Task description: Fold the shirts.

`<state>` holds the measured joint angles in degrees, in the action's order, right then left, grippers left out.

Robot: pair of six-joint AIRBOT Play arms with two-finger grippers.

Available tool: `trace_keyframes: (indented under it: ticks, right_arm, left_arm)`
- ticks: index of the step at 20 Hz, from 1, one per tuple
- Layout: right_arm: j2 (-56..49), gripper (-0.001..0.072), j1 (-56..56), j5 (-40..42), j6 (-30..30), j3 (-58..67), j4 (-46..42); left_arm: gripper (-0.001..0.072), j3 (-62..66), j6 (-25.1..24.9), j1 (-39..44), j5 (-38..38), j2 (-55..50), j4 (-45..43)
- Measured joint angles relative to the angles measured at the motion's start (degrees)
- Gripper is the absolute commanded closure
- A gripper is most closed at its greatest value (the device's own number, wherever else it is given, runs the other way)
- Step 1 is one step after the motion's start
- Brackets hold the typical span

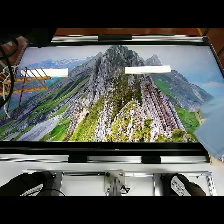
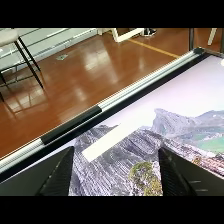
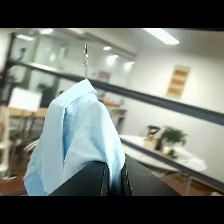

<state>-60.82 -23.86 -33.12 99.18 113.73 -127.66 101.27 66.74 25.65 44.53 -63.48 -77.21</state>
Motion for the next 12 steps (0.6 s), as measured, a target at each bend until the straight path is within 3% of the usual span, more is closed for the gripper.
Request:
trace_keyframes:
  ticks: [12]
  right_arm:
    - [-0.70,0.0641,-22.27,2.99,8.22,0.00,-0.11]
  left_arm:
    - [0.0089,0.00,1.22,0.00,5.35,0.00,0.02]
